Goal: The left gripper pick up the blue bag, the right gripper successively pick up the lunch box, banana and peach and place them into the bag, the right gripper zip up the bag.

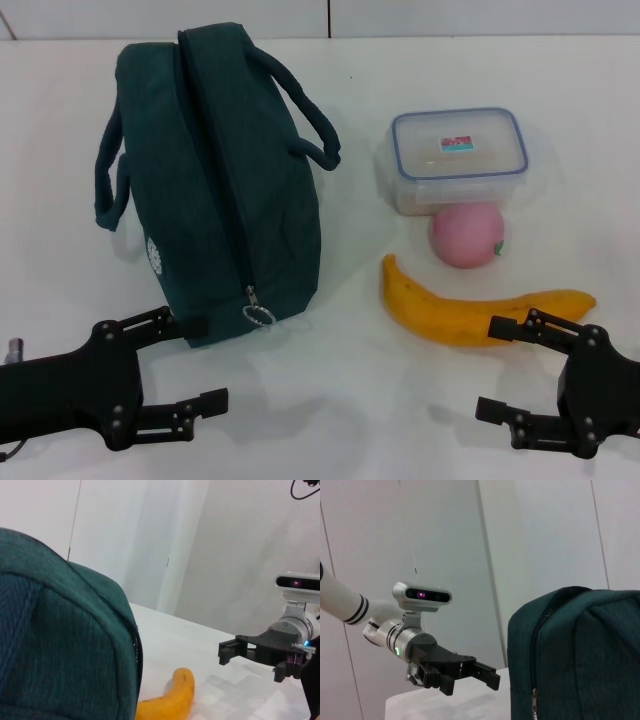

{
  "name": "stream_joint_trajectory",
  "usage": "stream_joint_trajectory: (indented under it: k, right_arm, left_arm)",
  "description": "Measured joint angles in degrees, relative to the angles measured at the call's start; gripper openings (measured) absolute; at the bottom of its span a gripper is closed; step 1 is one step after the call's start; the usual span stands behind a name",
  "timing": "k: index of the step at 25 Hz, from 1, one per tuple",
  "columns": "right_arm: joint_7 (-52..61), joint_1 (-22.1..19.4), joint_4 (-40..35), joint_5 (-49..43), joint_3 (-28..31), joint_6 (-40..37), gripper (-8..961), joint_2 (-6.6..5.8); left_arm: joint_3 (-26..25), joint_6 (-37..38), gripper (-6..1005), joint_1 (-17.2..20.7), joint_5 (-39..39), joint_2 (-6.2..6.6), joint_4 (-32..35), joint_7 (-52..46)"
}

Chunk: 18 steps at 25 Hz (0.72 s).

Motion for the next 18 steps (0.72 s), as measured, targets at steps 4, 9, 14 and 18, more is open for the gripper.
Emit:
stream_joint_trajectory:
  k: [4,9,14,18]
  right_arm:
    - [0.0,0.0,0.0,0.0,-0.1,0.0,824,0.0]
    - [0.0,0.0,0.0,0.0,-0.2,-0.1,825,0.0]
    - [0.0,0.0,0.0,0.0,-0.1,-0.1,825,0.0]
    - [0.0,-0.2,0.0,0.0,0.2,0.0,824,-0.05]
  left_arm:
    - [0.0,0.0,871,0.0,0.0,0.0,0.0,0.0]
    - [0.0,0.0,867,0.1,0.1,-0.03,0.0,-0.1]
    - [-0.1,1.9,862,0.4,0.1,-0.04,0.0,-1.2]
    - [-1.2,4.9,858,0.7,-0.3,1.29,0.0,-8.4]
